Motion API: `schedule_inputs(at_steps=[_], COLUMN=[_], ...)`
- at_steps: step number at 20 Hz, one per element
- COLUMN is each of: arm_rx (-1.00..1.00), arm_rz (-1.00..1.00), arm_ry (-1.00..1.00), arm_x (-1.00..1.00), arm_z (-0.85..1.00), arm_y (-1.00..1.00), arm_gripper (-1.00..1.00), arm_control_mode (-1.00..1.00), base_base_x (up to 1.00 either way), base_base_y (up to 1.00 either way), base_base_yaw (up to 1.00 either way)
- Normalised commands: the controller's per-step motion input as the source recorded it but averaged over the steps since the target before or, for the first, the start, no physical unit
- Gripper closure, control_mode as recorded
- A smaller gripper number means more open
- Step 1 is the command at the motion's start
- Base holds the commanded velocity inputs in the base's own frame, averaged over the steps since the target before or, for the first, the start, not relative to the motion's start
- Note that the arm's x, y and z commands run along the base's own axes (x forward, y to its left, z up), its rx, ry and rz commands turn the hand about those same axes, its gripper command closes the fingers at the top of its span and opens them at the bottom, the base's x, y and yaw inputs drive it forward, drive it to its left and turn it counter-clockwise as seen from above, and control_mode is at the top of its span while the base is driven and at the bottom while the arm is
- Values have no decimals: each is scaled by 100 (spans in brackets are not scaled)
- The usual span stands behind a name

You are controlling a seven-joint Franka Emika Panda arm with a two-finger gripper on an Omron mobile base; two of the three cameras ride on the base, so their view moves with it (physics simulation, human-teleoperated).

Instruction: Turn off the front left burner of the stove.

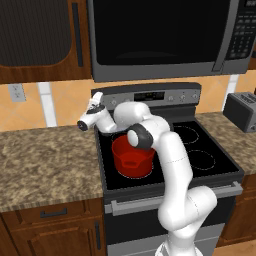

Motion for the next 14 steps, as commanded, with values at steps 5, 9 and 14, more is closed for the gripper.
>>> schedule_inputs(at_steps=[5, 9, 14], arm_rx=[37, 36, 33], arm_rz=[0, 0, 0], arm_ry=[0, -3, -5], arm_x=[0, -1, 0], arm_z=[6, 2, 10], arm_y=[-8, -1, 0], arm_gripper=[100, 100, 100], arm_control_mode=[-100, -100, -100], base_base_x=[0, 0, 0], base_base_y=[0, 0, 0], base_base_yaw=[0, 0, 0])
